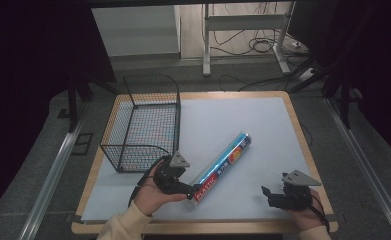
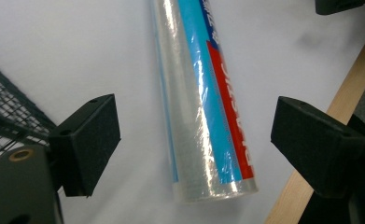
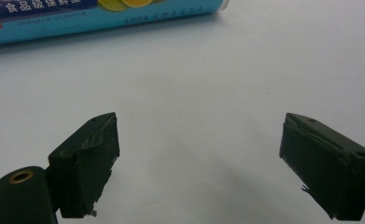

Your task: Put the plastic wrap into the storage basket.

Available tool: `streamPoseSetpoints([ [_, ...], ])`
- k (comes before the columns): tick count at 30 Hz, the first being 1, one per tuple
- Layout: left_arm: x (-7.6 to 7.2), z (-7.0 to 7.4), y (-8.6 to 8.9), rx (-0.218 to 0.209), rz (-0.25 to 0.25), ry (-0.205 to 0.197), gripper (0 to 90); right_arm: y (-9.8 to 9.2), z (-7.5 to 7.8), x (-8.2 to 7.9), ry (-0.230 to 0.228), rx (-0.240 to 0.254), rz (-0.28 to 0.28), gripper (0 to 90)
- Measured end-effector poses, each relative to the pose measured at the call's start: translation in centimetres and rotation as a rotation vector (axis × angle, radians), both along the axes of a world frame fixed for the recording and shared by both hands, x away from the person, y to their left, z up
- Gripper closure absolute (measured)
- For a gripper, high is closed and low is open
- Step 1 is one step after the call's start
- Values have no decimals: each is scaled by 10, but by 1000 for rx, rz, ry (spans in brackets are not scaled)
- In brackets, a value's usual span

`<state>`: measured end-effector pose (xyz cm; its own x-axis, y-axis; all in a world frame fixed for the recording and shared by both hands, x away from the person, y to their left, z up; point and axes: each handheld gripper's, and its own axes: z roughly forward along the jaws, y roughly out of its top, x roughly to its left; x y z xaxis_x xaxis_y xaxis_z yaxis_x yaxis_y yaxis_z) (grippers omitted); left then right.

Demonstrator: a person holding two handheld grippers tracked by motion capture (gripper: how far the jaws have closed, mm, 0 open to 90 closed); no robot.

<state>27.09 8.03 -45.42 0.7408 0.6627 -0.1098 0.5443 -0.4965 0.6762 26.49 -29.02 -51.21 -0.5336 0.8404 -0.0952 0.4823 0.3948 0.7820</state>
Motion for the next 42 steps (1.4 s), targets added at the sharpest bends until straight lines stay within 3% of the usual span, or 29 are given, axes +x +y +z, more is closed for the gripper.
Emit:
streamPoseSetpoints([
  [29, 17, -1, -33, 38, -39, 19, 155, -2, 0, 0, -10, -3, -10, 129],
  [34, 20, -1, -36, 32, -31, 14, 156, -2, 0, 0, -7, -5, -12, 129],
  [42, 30, -2, -46, 62, -23, 26, 159, -1, 0, 0, -5, -3, -9, 129],
])
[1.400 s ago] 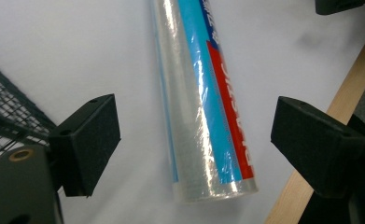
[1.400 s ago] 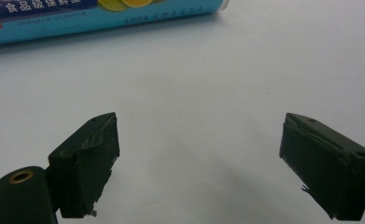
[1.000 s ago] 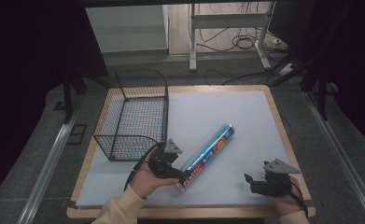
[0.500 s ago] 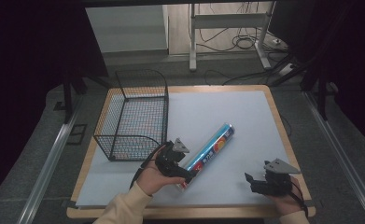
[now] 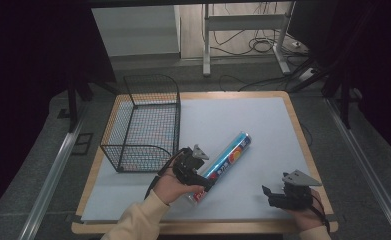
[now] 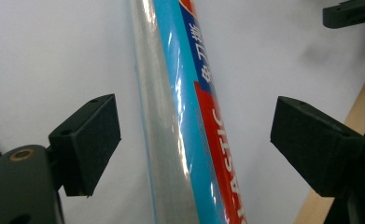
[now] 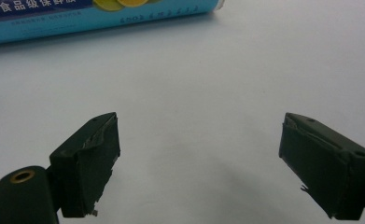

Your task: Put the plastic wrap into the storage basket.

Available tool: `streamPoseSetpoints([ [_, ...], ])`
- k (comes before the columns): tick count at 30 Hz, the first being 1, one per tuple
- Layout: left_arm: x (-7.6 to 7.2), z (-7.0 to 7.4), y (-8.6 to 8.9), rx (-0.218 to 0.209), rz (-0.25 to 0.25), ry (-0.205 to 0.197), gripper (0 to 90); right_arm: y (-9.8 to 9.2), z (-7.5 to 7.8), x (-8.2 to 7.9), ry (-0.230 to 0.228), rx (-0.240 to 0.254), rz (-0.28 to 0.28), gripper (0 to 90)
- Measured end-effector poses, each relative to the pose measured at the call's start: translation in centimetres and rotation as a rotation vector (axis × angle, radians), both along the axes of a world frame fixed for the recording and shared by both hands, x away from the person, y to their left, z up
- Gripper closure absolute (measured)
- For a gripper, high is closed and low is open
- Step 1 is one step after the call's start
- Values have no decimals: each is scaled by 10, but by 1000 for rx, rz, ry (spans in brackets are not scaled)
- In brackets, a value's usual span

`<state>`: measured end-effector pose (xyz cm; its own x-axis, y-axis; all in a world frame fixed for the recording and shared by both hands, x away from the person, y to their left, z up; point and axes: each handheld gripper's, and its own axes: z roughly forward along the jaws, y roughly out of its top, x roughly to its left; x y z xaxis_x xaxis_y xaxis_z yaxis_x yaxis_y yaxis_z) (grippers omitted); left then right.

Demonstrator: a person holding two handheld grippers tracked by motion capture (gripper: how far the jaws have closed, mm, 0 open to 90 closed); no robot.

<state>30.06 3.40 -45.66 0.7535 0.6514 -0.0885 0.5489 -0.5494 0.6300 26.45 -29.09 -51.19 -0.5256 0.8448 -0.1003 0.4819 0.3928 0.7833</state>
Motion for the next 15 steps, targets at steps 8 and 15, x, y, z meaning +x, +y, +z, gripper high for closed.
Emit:
streamPoseSetpoints([
  [8, 6, -5, -15, 19, 7, 14, 179, -1, 0, 0, 0, 2, -1, 129],
  [15, 18, -3, -28, 38, -4, 37, 168, -1, 0, 0, 1, 3, 0, 129],
])
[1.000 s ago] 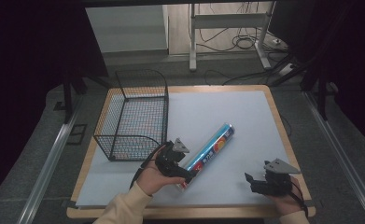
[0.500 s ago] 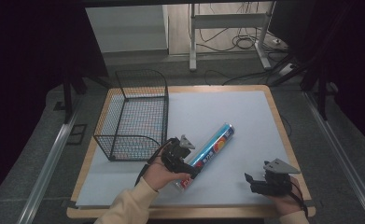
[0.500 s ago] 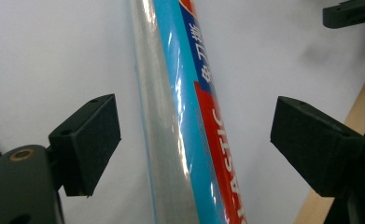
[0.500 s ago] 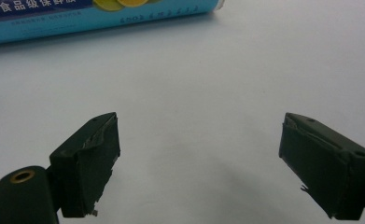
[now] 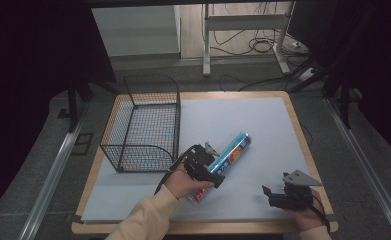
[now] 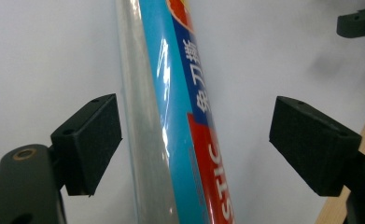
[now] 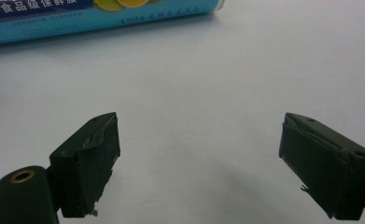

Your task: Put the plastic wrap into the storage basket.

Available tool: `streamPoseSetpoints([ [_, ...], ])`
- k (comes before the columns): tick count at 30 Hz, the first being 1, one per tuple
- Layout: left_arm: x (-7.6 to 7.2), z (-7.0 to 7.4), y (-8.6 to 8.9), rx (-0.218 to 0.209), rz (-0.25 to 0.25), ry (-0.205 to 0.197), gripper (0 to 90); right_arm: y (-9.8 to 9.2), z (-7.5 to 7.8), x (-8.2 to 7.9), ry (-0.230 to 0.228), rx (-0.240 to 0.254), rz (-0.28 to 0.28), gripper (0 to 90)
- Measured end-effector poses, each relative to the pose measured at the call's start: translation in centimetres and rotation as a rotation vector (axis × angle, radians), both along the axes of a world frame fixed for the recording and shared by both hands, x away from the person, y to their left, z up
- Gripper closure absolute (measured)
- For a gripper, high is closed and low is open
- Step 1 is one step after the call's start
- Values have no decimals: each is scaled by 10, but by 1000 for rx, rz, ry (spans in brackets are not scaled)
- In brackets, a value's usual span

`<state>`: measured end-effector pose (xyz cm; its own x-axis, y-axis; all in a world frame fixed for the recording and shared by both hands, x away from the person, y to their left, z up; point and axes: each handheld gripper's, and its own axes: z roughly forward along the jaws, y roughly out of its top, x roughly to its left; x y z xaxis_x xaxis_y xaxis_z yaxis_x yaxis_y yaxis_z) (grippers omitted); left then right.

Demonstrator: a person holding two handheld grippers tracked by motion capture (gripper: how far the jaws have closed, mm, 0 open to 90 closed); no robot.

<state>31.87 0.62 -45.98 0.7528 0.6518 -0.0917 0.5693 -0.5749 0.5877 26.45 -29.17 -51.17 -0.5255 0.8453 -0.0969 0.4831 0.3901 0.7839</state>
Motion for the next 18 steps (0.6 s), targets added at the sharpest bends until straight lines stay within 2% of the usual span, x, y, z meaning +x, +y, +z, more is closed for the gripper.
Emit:
streamPoseSetpoints([
  [9, 17, -11, -14, 38, -2, 59, 137, -1, -1, 0, 6, 1, 3, 129],
  [18, 30, -21, -25, 75, 2, 85, 126, 0, -1, 0, 8, -9, 4, 129],
])
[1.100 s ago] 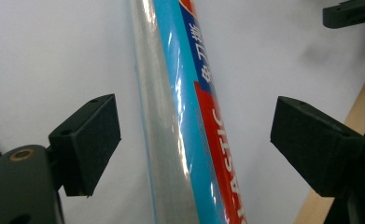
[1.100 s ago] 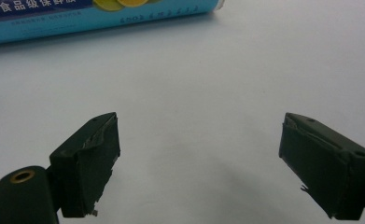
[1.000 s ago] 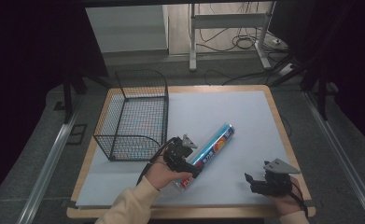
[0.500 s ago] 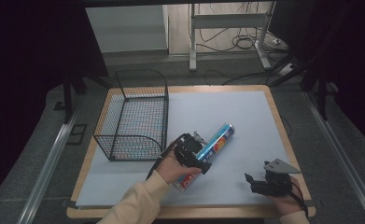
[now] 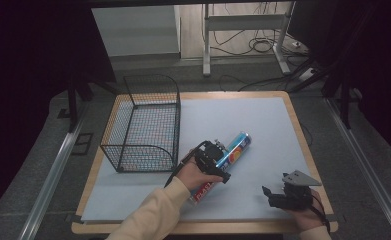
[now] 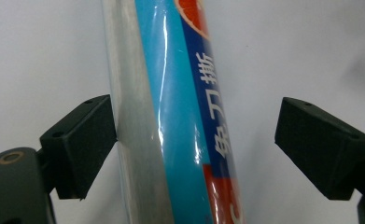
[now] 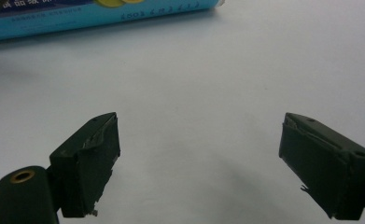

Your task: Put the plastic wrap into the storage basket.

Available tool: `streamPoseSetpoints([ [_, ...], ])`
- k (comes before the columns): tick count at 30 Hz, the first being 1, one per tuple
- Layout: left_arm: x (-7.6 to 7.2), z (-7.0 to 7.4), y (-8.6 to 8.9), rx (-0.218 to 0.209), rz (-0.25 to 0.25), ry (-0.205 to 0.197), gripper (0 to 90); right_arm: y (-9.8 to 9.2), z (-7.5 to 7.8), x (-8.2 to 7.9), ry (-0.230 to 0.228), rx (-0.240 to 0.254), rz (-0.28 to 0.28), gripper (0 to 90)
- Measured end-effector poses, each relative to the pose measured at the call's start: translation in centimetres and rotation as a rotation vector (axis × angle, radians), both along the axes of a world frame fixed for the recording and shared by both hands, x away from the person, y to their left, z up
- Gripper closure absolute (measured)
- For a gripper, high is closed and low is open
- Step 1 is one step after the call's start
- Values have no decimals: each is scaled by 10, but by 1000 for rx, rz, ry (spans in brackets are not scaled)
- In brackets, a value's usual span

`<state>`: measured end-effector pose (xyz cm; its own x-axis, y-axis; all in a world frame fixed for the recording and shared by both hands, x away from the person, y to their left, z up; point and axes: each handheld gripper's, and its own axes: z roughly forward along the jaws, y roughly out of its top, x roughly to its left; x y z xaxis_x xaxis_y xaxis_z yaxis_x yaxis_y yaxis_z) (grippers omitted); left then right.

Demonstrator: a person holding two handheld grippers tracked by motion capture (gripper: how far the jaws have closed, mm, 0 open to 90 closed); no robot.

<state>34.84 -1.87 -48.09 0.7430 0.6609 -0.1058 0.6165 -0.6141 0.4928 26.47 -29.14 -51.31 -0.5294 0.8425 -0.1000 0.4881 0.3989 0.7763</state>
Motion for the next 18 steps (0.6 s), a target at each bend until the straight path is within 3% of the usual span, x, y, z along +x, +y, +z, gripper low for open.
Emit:
streamPoseSetpoints([
  [9, 14, -5, -13, 56, 11, 6, 128, 0, 0, 0, 4, -5, -5, 130],
  [18, 23, -13, -21, 75, 46, 6, 174, -2, 0, 0, 0, -5, -8, 130],
])
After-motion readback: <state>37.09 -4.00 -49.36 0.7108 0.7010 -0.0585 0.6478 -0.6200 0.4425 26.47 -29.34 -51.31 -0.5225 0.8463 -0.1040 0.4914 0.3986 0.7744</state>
